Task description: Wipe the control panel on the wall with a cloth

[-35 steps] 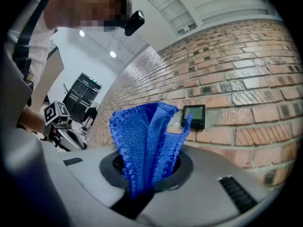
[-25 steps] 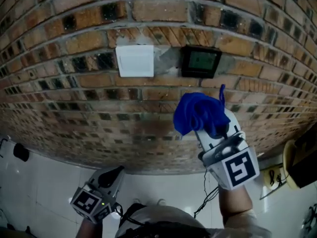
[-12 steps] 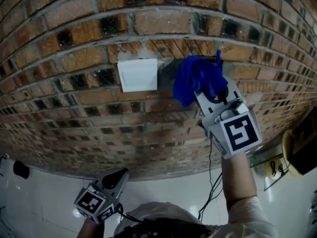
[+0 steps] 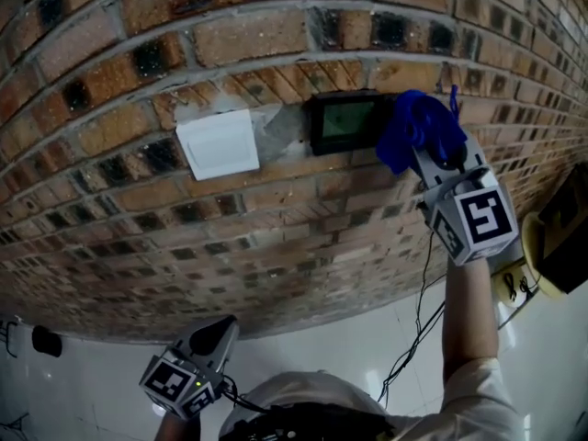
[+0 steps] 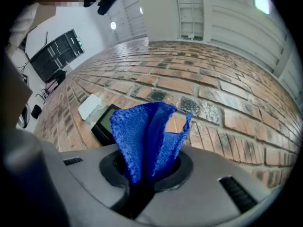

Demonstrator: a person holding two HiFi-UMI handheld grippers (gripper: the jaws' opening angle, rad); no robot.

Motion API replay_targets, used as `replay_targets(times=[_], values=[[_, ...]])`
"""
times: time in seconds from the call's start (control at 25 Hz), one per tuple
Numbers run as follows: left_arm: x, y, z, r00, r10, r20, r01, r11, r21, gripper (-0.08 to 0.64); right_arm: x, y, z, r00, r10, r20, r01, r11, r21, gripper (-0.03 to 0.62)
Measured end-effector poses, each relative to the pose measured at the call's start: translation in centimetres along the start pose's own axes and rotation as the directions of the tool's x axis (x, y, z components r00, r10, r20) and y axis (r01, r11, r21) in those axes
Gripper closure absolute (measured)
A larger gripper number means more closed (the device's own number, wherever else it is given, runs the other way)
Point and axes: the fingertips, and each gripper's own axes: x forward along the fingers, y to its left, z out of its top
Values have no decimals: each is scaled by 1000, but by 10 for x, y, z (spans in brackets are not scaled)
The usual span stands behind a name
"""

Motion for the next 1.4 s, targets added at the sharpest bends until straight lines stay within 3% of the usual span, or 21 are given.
replay_targets(times=[0.12, 0.24, 0.32, 0.56, 0.68, 0.92, 1.4], values=[[3, -2, 2, 1000, -6, -3, 6, 1000, 0, 556, 1, -9, -9, 1000, 6, -1, -6, 999, 49, 502], [2, 0, 4, 1000, -3, -1, 3, 1000, 3, 557, -6, 1, 6, 1000, 7, 25, -8, 999, 46, 503], [0, 3, 3, 1000, -1, -2, 1, 1000, 2, 556, -12, 23, 25, 998, 37, 60, -39, 999, 30, 503], [-1, 4, 5, 1000, -3, 3, 3, 1000, 11, 557, 13, 115, 62, 968, 229, 103, -231, 973, 2, 503], [-2, 0, 6, 1000, -10, 9, 10, 1000, 17, 556, 33, 135, 64, 963, 253, 94, -255, 967, 20, 503], [-9, 3, -3, 1000, 4, 6, -4, 1000, -6, 557, 30, 109, 58, 976, 195, 97, -201, 978, 58, 503], [-2, -3, -5, 1000, -12, -6, 12, 1000, -1, 556, 2, 12, 12, 999, 37, 23, -36, 999, -27, 503]])
